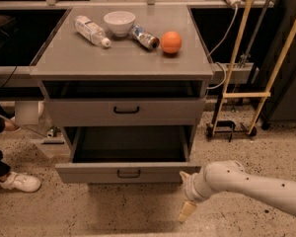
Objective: Close middle drawer
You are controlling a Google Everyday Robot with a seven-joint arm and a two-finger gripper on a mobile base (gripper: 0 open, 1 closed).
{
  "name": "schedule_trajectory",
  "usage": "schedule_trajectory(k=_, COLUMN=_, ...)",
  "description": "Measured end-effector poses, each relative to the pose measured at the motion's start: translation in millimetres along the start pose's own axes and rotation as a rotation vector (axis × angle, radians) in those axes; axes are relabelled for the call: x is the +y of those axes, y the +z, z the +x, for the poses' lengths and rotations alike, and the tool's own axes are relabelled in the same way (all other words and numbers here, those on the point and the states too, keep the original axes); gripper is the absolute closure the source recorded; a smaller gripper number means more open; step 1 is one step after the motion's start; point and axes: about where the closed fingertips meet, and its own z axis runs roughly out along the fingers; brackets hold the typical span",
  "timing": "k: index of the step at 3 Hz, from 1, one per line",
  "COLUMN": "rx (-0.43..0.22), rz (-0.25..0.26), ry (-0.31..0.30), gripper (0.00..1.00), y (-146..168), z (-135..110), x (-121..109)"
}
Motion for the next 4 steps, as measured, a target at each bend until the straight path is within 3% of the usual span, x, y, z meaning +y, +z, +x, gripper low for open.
schedule_trajectory(k=1, rx=-0.037, rz=0.034, ry=-0.017, gripper=0.0, y=14, z=-18, x=-31)
schedule_trajectory(k=2, rx=-0.114, rz=0.102, ry=0.012, gripper=0.0, y=21, z=-36, x=-64)
schedule_trajectory(k=3, rx=-0.227, rz=0.221, ry=0.065, gripper=0.0, y=10, z=-53, x=-108)
schedule_trajectory(k=4, rx=-0.323, rz=0.28, ry=0.095, gripper=0.0, y=5, z=-74, x=-141)
